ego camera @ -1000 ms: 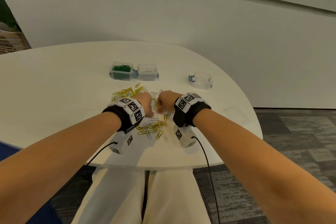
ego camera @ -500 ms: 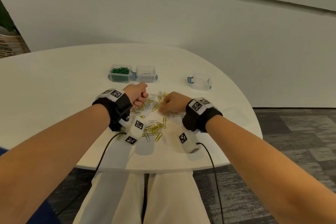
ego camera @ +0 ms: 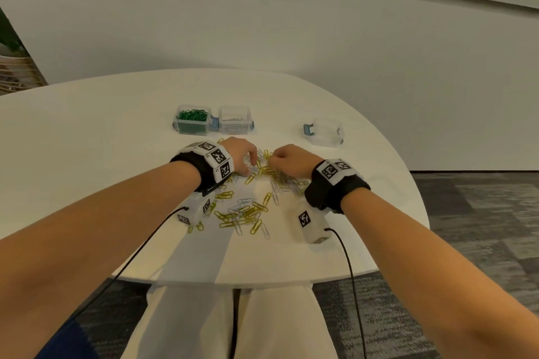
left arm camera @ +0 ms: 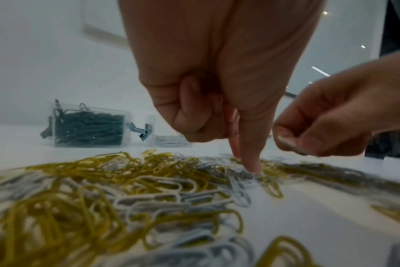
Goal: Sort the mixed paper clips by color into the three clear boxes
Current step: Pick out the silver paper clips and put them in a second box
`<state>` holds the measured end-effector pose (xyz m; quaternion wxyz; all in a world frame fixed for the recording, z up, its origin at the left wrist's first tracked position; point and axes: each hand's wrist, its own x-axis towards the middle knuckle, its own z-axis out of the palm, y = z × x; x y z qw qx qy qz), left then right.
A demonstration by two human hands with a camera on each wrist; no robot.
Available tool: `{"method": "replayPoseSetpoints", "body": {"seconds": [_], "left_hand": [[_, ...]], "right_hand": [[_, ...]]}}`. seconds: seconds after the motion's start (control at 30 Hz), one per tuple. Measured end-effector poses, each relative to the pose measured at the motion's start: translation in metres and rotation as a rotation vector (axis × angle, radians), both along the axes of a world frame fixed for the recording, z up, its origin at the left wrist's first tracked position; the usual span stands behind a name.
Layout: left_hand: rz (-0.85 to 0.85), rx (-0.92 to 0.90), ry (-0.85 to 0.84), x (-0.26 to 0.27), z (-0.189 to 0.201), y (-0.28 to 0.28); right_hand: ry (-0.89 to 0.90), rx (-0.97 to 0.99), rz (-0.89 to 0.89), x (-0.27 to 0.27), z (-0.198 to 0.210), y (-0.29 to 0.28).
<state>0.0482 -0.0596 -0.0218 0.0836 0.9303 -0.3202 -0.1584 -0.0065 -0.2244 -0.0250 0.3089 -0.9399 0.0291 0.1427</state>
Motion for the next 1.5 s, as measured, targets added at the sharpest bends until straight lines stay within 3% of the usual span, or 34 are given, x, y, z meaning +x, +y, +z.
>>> {"method": "replayPoseSetpoints", "body": {"seconds": [0.1,0.2,0.33,0.4,0.5,0.6,0.63,0.73,0.77,0.83,1.0,1.23,1.37,1.5], "left_hand": [[-0.036,0.011,-0.044,0.002,-0.005,-0.004],[-0.045,0.056,0.003,0.002,-0.007,-0.008],[-0.021,0.013,0.040,0.007,-0.005,-0.002],[0.059,-0.104,0.132,0.011,-0.003,0.004],[0.387,-0.654,0.715,0.011,0.001,0.010],[0.544,-1.199,1.078,0.014,0.002,0.020],[0.538,-1.315,1.146,0.016,0.003,0.023],[0.544,-1.508,1.339,0.021,0.004,0.028],[0.553,-1.534,1.370,0.022,0.004,0.027],[0.595,-1.549,1.385,0.027,0.005,0.023],[0.648,-1.512,1.257,0.056,0.032,0.017],[0.731,-1.293,0.819,0.097,0.060,-0.005],[0.655,-0.974,0.649,0.106,0.048,-0.011],[0.579,-0.854,0.498,0.107,0.041,-0.002]], "right_hand": [[0.148,0.778,-0.292,0.001,-0.002,-0.003],[0.179,1.265,-0.376,-0.001,-0.003,-0.007],[0.179,1.503,-0.330,-0.001,-0.001,-0.010],[0.184,1.548,-0.316,0.000,-0.002,-0.010],[0.205,1.591,-0.363,0.006,-0.003,-0.010],[0.253,1.393,-0.388,0.010,-0.003,-0.004],[0.245,1.190,-0.343,0.012,-0.003,0.000],[0.099,0.222,-0.053,0.019,0.001,0.016],[0.033,-0.012,0.038,0.021,0.001,0.021],[-0.032,-0.224,0.162,0.025,0.002,0.029],[0.018,-0.436,0.303,0.034,0.004,0.037],[0.017,-0.660,0.498,0.034,0.003,0.042],[0.007,-0.420,0.424,0.048,0.014,0.027],[-0.262,-0.210,0.195,0.088,0.046,0.015]]}}
